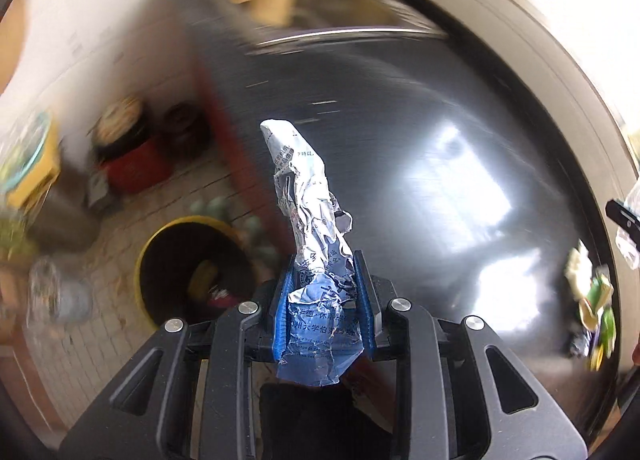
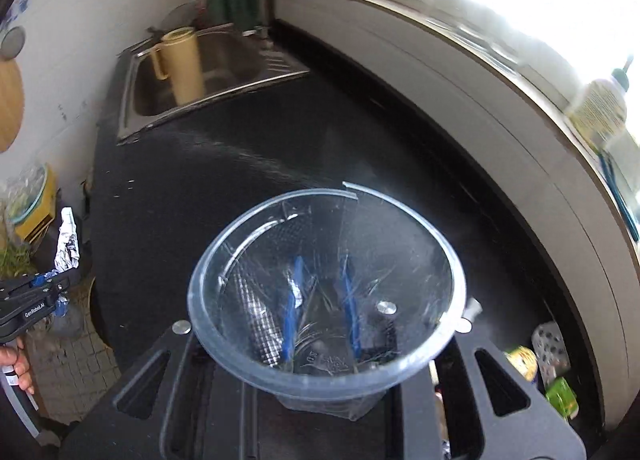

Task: Collect trash
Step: 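Carry foil and cup to the bin and open both tools over it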

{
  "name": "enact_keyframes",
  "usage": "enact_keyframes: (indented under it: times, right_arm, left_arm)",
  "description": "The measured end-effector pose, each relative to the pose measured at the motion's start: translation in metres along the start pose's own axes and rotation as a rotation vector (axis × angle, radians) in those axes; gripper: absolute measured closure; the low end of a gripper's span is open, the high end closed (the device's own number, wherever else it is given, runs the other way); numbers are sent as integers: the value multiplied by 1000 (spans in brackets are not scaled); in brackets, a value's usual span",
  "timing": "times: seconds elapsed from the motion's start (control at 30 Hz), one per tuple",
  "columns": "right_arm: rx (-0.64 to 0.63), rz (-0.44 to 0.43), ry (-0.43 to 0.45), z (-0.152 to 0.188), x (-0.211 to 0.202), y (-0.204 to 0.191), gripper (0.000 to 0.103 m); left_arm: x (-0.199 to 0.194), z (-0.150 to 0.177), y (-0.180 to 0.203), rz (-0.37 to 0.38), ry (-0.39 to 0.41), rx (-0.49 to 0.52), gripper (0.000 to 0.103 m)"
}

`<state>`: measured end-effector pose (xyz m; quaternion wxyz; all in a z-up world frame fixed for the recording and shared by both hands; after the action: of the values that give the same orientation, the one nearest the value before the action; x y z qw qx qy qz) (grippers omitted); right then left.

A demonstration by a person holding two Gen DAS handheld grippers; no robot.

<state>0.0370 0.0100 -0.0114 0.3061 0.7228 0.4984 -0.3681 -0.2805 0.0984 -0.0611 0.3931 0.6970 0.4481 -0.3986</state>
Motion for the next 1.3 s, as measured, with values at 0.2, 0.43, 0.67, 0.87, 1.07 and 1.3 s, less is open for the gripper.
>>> enact_keyframes:
  times: [0.2,0.43,0.67,0.87,1.07,1.3]
  right_arm:
    - [-238,-124,15,-34,19,-125,83]
    - [-409,-227,0,-35,35,-228,83]
    - [-495,-418,-62,-13,52,-330,83]
    - [-547,-512,-199,41,114,-408,83]
    - [-545,-533,-322,85,193,-446,83]
    - [-514,-557,-339,88,201,-453,51]
  left_arm:
    - [-8,22,-96,-73,-6,-200,76]
    - [-8,41,-160,-107,-10,-345,76]
    - [34,38,-190,-88,-27,-373,76]
    - [116,54,-222,-81,-93,-437,76]
    - [181,84,-247,-63,-156,-501,76]
    - [187,90,-255,1,-156,-566,38]
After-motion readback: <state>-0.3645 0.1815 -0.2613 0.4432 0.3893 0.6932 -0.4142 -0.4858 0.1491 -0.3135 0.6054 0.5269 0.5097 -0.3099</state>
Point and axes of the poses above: each gripper's, at about its wrist camera, not at the fingertips, and x roughly the way its jaws point, y to its right, z to its underside, the point moved 7 cm from there along x, roughly the way its jaws point, and after that the axes turned 3 degrees about -x, right-handed, at the moved point
